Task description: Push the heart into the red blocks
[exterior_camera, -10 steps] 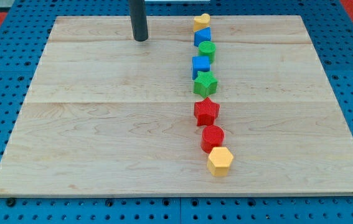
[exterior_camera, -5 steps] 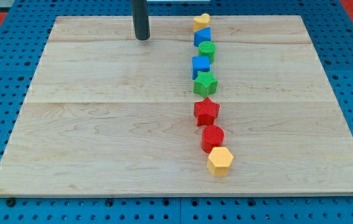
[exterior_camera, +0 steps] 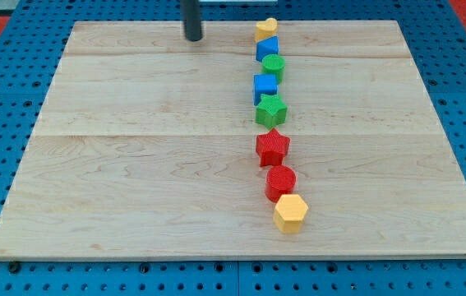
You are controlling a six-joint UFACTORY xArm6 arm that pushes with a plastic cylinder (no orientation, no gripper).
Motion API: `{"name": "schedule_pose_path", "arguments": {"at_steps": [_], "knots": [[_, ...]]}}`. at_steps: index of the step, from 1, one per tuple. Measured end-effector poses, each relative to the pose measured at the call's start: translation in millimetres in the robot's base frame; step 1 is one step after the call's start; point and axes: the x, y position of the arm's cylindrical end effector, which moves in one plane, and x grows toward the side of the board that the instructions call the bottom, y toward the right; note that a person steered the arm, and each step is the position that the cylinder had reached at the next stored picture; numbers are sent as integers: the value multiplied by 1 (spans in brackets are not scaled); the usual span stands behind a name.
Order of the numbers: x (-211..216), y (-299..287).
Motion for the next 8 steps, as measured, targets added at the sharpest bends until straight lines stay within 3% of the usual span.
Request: {"name": "schedule_pose_path", "arguments": {"at_steps": [2,3,4,5,6,8], "knots": [[-20,99],[19,154],[84,163],[32,202],[-19,186],[-21,131]]}}
